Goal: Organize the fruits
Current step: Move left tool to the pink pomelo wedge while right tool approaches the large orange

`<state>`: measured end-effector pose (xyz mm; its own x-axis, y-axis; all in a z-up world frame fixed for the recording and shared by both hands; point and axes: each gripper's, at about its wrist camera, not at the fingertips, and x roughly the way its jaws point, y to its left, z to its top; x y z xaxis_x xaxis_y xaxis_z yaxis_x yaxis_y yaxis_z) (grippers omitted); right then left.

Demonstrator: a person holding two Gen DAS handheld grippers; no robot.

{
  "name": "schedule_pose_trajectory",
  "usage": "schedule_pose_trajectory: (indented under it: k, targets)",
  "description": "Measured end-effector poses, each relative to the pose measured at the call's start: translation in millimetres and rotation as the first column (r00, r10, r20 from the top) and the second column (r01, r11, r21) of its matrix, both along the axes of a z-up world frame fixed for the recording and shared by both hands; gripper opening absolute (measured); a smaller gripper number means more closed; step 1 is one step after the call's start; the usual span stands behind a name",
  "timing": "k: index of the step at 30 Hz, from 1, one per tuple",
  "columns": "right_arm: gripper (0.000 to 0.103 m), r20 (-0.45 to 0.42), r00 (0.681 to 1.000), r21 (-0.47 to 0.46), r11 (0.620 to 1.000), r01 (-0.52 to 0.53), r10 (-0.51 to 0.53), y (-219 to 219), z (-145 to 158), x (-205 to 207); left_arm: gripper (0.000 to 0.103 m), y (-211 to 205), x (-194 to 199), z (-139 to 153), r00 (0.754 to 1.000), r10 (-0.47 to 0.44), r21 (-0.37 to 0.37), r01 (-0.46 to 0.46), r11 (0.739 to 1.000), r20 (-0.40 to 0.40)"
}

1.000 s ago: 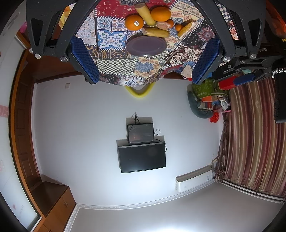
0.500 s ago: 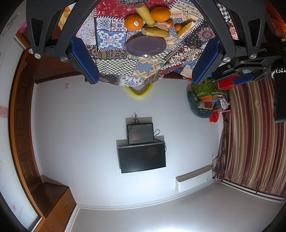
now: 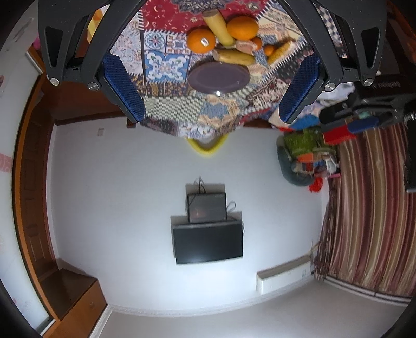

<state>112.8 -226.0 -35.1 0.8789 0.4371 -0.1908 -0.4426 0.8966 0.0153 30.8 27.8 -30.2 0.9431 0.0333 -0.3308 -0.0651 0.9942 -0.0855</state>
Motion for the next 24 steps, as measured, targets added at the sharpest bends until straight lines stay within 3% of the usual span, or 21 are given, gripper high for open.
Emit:
schedule_pose_trajectory:
  k: [12,16,20,24]
  targets:
    - [0.103,-0.239,0.971,-0.099,0.995,-0.032,0.008,9,-62,46,0.103,47,45,-72,0.975,0.056,-0.036,-0.065,0.997,-0.217]
    - [0.103,-0.315,0.949,-0.129,0.989,-0.071,0.027,18,-81,53,0.101,57,56,-98,0.957,0.055,-0.050,-0.072,0.996,-0.286]
    - [0.103,-0.365,0.930,-0.160,0.982,-0.102,0.037,29,-97,60,0.089,67,68,-126,0.928,0.042,-0.058,-0.068,0.996,-0.371]
    - [0.103,-0.437,0.897,-0.158,0.977,-0.142,0.060,40,-114,67,0.088,74,74,-147,0.902,0.027,-0.082,-0.069,0.994,-0.431]
